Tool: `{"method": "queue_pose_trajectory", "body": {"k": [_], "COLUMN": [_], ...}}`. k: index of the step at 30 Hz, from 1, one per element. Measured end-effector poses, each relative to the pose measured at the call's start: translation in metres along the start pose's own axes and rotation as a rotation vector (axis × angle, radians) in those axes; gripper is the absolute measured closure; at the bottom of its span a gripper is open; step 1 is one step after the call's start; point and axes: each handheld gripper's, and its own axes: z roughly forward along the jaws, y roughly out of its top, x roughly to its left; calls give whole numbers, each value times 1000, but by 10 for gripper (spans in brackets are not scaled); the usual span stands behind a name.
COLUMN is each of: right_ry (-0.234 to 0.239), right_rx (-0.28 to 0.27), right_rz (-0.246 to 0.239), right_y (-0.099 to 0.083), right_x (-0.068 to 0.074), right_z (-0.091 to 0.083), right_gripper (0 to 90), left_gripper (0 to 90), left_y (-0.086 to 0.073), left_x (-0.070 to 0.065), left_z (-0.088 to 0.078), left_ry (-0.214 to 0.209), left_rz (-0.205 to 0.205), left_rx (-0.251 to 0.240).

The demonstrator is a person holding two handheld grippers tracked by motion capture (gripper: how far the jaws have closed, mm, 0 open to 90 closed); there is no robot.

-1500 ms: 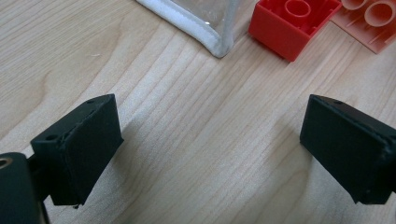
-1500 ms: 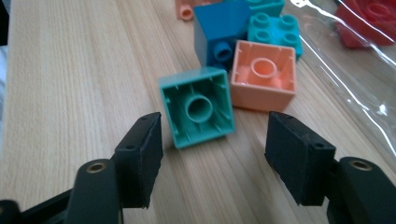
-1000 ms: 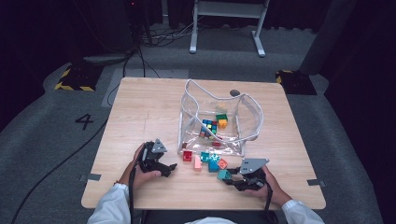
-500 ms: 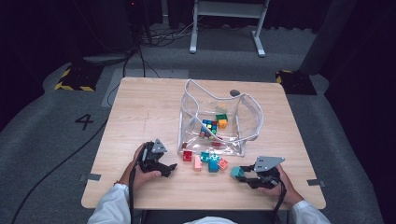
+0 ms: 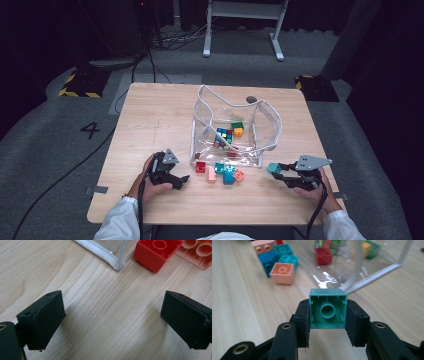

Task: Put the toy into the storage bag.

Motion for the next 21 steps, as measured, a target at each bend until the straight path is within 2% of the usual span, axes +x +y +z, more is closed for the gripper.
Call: {"method": "queue_pose_trajectory", "body": {"k": [5, 10, 11, 15, 16, 17, 21], "right_ry": [-55, -106, -108, -126, -127, -127, -134], "right_rx": [-42, -60, -64, -77, -81, -89, -110], "right_rz": [31, 45, 51, 49, 46, 50, 55], "right_y": [4, 13, 15, 28, 30, 33, 48], "right_x": [-13, -24, -27, -36, -38, -40, -49], "right_z": [-11, -18, -20, -26, -28, -29, -35], "right_gripper": [593, 593, 593, 593, 593, 593, 593], "left_gripper": [55, 55, 55, 55, 55, 55, 55], "left_y": [0, 0, 0, 0, 0, 0, 0], "left_x": [0, 0, -1, 0, -1, 0, 0], "left_z": [0, 0, 0, 0, 0, 0, 0], "left_ry": [-2, -1, -4, -1, -4, 0, 0], "left_rz": [-3, 1, -9, 2, -9, 2, 1], "left_rx": [3, 1, 6, 2, 6, 0, 0]}}
